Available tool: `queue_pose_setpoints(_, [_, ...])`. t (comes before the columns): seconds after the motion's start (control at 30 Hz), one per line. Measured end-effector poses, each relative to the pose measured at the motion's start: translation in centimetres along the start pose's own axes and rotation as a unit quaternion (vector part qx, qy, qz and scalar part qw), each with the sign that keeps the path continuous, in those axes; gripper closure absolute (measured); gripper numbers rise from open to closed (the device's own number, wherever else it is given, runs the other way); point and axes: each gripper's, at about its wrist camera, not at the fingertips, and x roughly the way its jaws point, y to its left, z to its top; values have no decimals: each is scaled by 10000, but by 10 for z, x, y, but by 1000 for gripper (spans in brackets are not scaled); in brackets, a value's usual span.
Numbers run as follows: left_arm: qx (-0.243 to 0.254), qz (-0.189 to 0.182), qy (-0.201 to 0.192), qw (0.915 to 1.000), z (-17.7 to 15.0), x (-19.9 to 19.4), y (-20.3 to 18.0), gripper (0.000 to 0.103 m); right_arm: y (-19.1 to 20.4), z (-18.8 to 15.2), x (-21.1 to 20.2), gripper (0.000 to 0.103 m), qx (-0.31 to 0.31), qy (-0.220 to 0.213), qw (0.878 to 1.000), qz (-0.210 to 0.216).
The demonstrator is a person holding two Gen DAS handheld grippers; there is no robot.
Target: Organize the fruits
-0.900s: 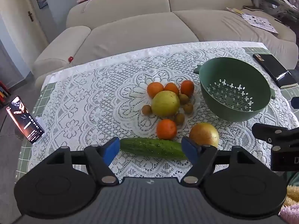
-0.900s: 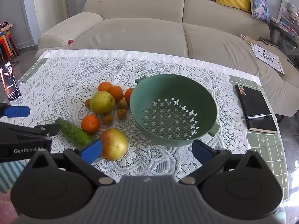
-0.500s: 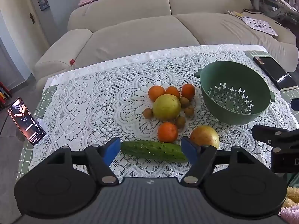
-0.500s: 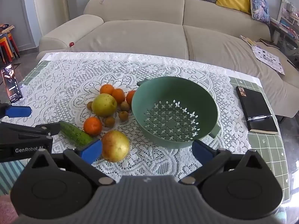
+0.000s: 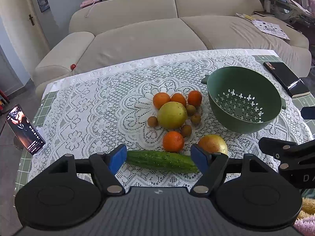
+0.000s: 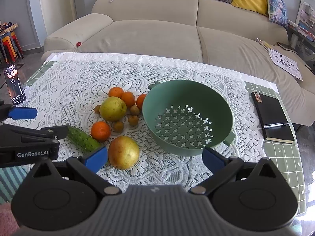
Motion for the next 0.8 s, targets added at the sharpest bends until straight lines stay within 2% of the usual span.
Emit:
queue_pose_setpoints(0.27, [-15, -1, 10, 10000, 0, 0, 1, 16, -2, 0, 0, 4, 52, 10, 10000, 26])
queue_pose_setpoints(0.33, [-145, -124, 151, 9997, 2, 2, 3, 16, -4, 0, 2, 4, 166, 87, 9998, 25])
queue_pose_setpoints(0.4, [-239, -212, 120, 9994, 4, 2, 5, 16, -6, 1, 3, 4, 246, 140, 9996, 96])
queue_pose_setpoints(0.53, [-10, -52, -40, 10000, 4, -1, 0, 16, -3, 1, 2, 4, 140, 35, 9999, 35])
queue_pose_setpoints(0.8, [-85, -15, -20, 10000, 3, 0, 6, 16, -3, 2, 4, 4, 135, 35, 9999, 20])
